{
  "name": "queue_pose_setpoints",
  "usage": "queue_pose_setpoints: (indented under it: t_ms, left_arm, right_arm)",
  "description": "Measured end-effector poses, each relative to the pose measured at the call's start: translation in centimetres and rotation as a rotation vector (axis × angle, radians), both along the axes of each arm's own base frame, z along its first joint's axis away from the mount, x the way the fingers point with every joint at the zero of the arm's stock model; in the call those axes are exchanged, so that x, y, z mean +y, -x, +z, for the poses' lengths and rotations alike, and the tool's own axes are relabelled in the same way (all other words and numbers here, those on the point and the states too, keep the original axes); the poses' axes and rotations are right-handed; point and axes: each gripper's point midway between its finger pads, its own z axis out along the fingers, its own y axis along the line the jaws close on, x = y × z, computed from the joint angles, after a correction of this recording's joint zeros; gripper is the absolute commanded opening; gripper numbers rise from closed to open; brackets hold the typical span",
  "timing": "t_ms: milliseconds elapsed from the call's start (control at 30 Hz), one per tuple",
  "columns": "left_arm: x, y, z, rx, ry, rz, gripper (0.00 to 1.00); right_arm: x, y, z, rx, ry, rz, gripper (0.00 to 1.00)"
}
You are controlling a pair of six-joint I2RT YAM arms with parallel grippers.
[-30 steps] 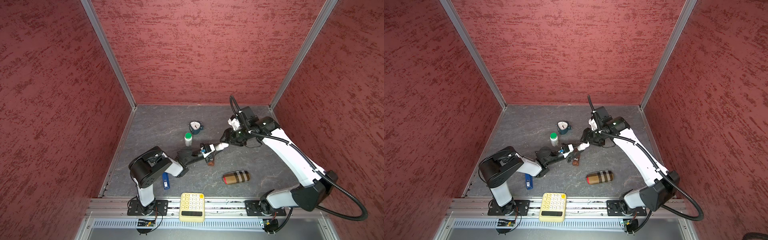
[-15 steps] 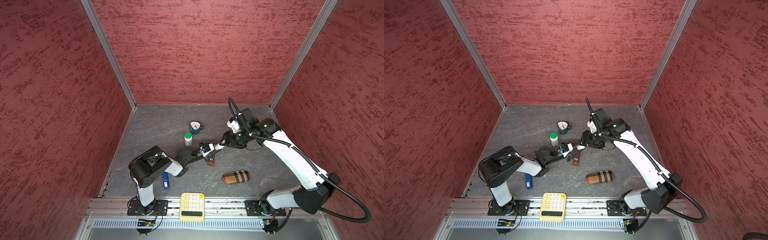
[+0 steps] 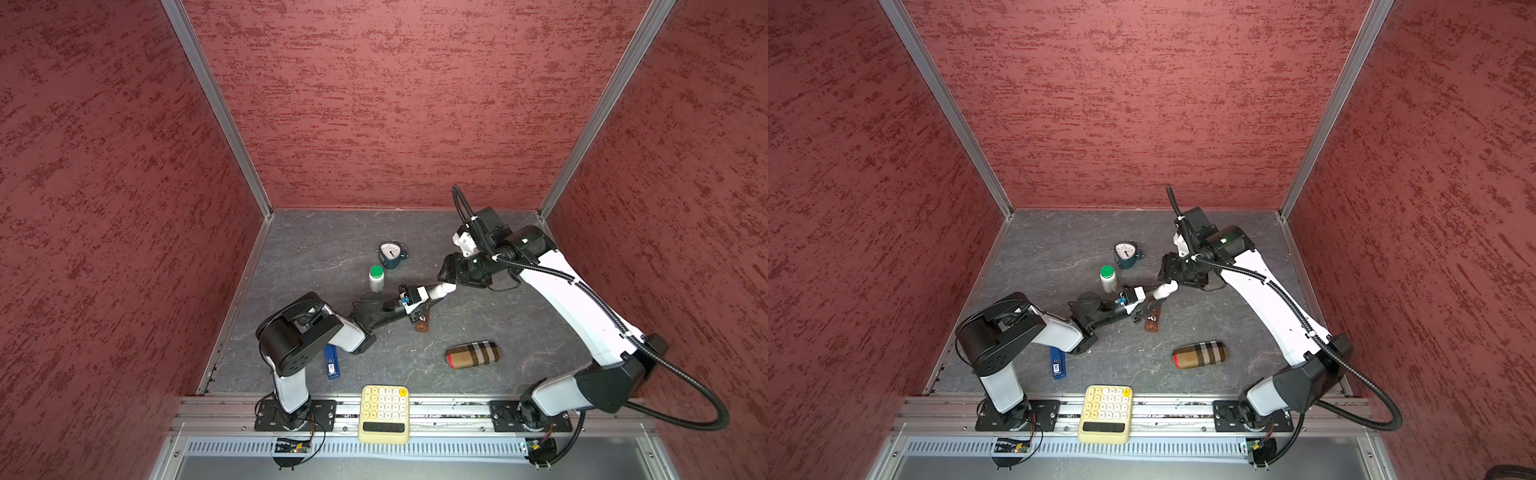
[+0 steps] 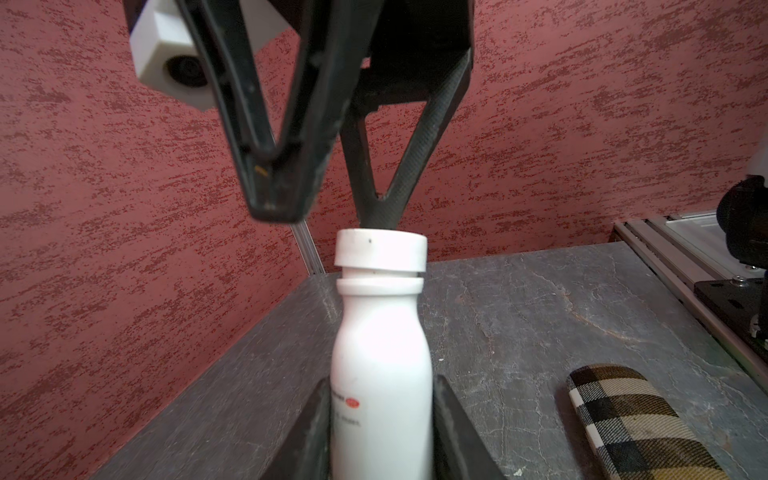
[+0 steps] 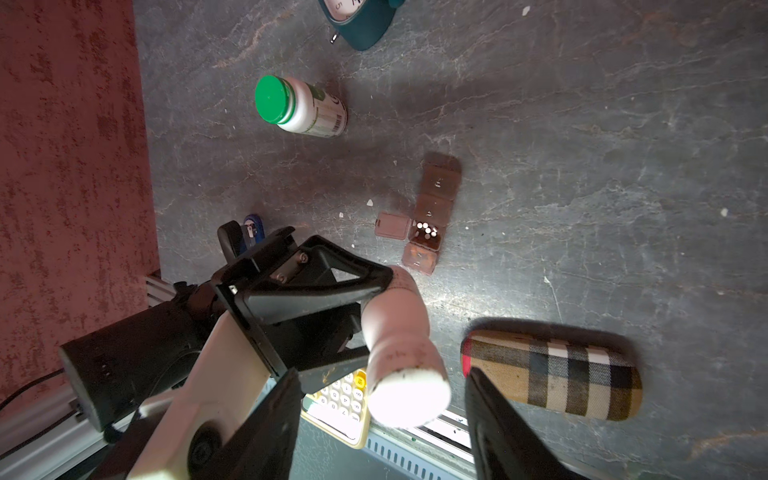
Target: Sort the pills into containers
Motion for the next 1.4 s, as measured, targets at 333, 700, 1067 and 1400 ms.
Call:
queue_pose_setpoints:
  t_ms: [333, 700, 1067, 1400]
  left_arm:
    - [0.1, -0.1, 0.0, 0.000, 0.000, 0.004, 0.00]
    - [0.5, -0.6, 0.0, 0.000, 0.000, 0.017, 0.00]
    - [0.6, -0.4, 0.3, -0.005, 0.003, 0.013, 0.00]
    - [0.7, -0.3, 0.5, -0.008, 0.007, 0.011, 0.00]
  right_arm:
    - [0.8, 0.0, -0.4, 0.019, -0.023, 0.022, 0.61]
    - [1.1, 1.9, -1.4, 0.053, -0.029, 0.056, 0.61]
    - [0.3, 0.9, -0.1, -0.009, 0.017, 0.028, 0.67]
    - [1.4, -0.9, 0.5, -0.039, 0.006, 0.033, 0.63]
